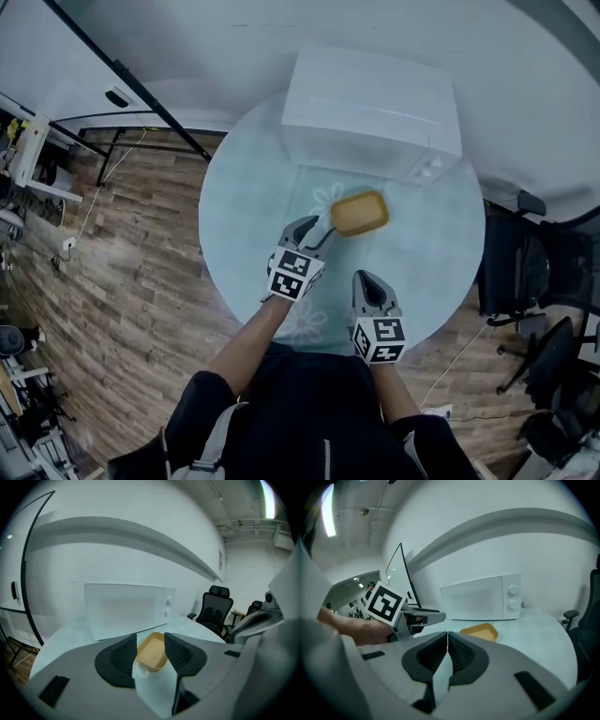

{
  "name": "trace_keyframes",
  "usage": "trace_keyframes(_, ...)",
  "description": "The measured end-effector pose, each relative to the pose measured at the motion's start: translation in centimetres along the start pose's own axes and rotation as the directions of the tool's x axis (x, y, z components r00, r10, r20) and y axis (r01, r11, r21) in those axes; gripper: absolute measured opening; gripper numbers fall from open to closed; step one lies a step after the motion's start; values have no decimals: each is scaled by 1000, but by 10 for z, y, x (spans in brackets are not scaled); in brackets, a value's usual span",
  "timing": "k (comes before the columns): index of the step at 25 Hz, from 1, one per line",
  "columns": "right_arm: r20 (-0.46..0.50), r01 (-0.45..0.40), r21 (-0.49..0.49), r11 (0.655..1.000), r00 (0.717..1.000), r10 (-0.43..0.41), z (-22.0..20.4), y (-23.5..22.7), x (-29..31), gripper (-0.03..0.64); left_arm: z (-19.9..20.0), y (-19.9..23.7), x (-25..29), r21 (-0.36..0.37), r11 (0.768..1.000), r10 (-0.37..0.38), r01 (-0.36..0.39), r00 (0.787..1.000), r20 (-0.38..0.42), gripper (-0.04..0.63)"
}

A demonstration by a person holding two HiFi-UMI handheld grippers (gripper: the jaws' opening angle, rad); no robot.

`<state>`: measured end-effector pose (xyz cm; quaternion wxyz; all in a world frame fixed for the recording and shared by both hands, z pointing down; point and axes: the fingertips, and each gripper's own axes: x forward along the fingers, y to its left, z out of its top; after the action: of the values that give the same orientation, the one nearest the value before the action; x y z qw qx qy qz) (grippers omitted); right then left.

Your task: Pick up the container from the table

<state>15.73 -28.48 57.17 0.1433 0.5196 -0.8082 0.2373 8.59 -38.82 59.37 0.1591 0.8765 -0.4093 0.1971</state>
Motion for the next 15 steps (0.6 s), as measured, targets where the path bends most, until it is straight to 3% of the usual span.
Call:
trace_keyframes(5, -2, 7, -1, 1000, 1000, -7, 0, -3, -2, 25, -17, 3, 21, 24, 1000, 0, 2, 999, -51, 176)
trace_keyframes(15, -11, 32, 14, 999, 999, -32, -5, -15, -5, 25, -44, 5, 62, -43, 999, -11, 5, 991, -133, 178)
